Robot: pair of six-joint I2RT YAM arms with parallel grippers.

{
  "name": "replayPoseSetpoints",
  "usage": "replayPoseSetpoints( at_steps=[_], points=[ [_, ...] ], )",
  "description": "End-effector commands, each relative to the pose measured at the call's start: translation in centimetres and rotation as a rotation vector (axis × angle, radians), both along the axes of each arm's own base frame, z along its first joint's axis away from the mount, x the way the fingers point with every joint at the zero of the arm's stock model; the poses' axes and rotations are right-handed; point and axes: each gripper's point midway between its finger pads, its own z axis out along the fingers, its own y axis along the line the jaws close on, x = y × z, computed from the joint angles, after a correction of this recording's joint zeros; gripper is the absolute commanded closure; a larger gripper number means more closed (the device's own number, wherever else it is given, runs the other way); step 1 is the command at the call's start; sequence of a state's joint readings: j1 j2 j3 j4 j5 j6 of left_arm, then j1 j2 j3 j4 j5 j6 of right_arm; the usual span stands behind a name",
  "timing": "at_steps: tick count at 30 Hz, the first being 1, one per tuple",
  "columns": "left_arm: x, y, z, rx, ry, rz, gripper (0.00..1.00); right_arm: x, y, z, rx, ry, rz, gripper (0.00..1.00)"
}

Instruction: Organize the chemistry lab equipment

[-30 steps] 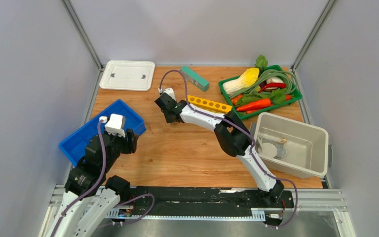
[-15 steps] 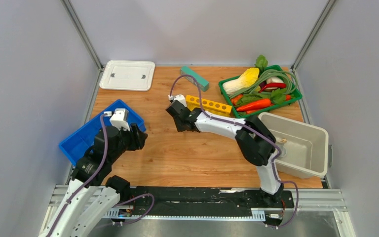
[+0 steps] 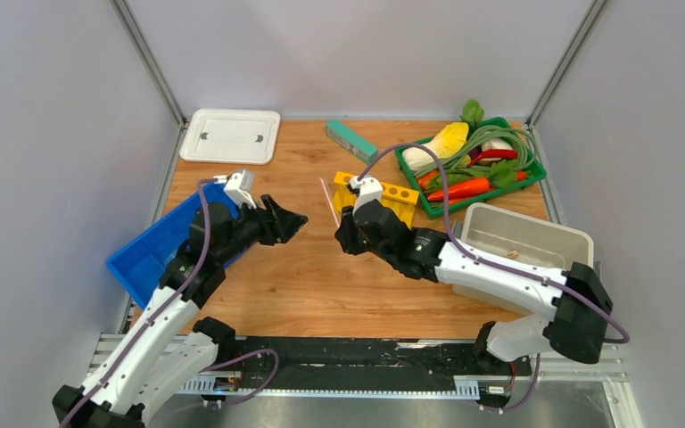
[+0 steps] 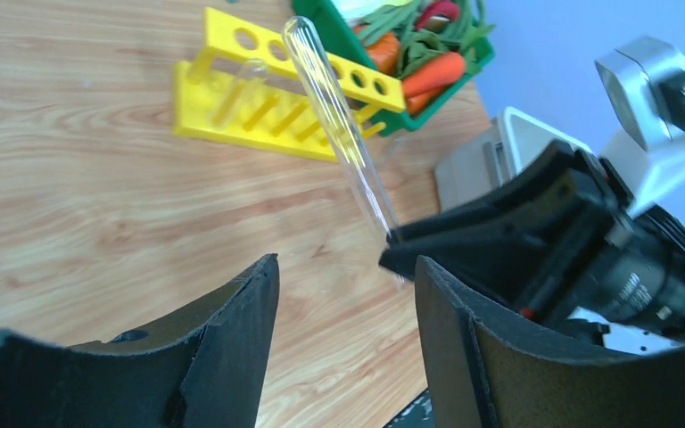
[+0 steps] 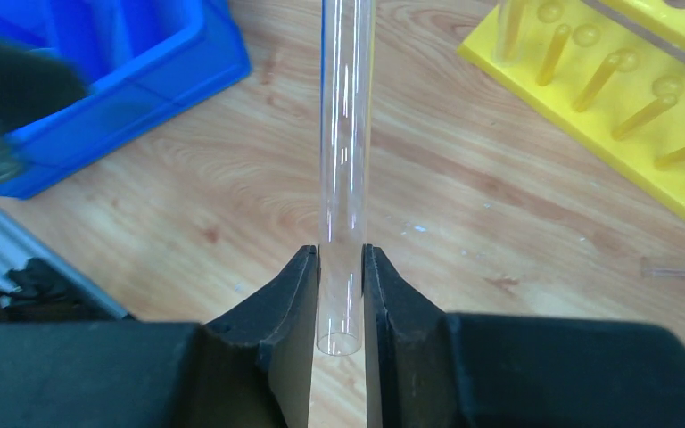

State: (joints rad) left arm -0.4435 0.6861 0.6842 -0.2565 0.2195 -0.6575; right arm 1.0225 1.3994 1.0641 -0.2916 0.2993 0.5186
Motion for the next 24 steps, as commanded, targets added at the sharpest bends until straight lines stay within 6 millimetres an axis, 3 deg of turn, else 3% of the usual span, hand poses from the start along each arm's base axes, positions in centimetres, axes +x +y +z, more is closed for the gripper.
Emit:
replayPoseSetpoints(
  at_steps=[1,9,16,19,24],
  points=[
    [0.7,-3.3,4.1,-0.172,-0.116,-0.130,0.34,-1.8,1.0,4.9,0.199,-0.064,0.006,0.78],
    [1.6,-5.5,3.7,-0.263,-0.092,-0.209,0.34,-3.6,1.1,7.5,0.274,-0.102,0.030,0.78],
    [1.4,-6.7,4.0,-0.308,-0.100,-0.287,0.38,-4.6,2.4,7.1,0.289,-0.088,0.067,0.78],
    [1.5,-6.9,3.3,-0.302,-0.080,-0.294,0.41,-4.9,3.0,6.9,0.292,-0.088,0.078,0.78],
    [1.1,-7.2,2.7,-0.303,-0.073,-0.324,0.56,-5.0,3.5,6.2,0.274,-0.077,0.088,0.77]
  ],
)
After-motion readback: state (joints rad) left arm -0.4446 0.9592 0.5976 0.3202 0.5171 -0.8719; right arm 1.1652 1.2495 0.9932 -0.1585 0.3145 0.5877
